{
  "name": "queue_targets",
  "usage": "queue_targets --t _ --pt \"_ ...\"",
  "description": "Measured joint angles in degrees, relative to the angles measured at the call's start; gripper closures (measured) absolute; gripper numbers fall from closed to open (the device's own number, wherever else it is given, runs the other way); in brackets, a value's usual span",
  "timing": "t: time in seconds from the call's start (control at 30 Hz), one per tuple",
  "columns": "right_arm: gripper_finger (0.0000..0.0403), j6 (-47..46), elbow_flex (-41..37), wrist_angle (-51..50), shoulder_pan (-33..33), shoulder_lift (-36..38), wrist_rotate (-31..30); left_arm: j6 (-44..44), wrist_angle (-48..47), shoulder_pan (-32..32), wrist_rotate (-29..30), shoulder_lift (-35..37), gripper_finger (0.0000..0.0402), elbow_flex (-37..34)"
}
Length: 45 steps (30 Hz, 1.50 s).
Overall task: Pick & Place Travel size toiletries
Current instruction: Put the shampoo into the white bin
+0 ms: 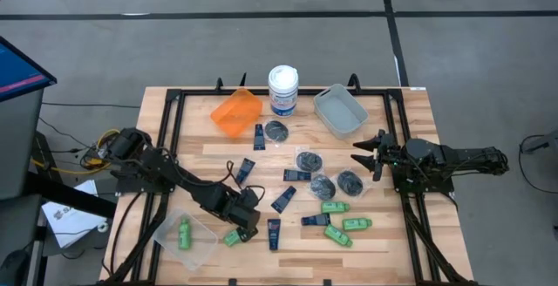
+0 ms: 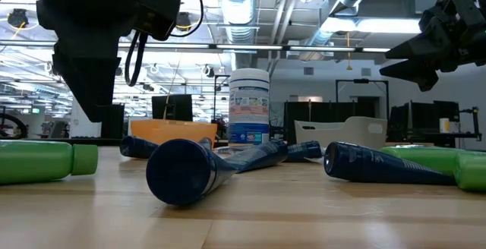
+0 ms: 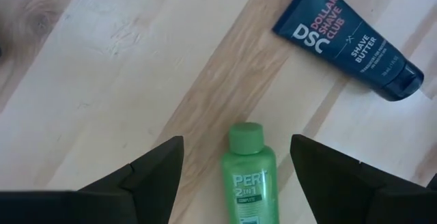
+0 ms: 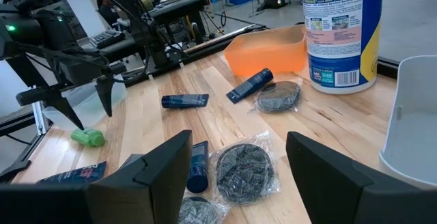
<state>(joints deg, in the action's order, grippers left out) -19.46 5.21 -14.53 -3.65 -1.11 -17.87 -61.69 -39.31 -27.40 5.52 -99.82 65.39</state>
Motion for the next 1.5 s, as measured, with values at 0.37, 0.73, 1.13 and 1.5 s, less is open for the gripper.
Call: queue_targets --t 0.37,0.73,1.13,1.5 --pt "0.0172 0.0 0.0 0.0 0.0 0.0 0.0 2.9 0.2 -0.3 -6.0 -7.4 0.0135 2.1" --pt "0.0172 0.0 0.0 0.0 0.0 0.0 0.0 2.8 -0.3 -0.5 -4.4 -8.6 0.0143 2.1" --pt "0.0172 0.0 0.0 0.0 0.0 0.0 0.0 2.5 -1.9 -0.2 -4.9 -9.6 0.0238 2.1" --pt "0.0172 0.0 0.0 0.0 0.0 0.0 0.0 1.4 -2.6 0.1 -5.1 -9.3 0.031 2.0"
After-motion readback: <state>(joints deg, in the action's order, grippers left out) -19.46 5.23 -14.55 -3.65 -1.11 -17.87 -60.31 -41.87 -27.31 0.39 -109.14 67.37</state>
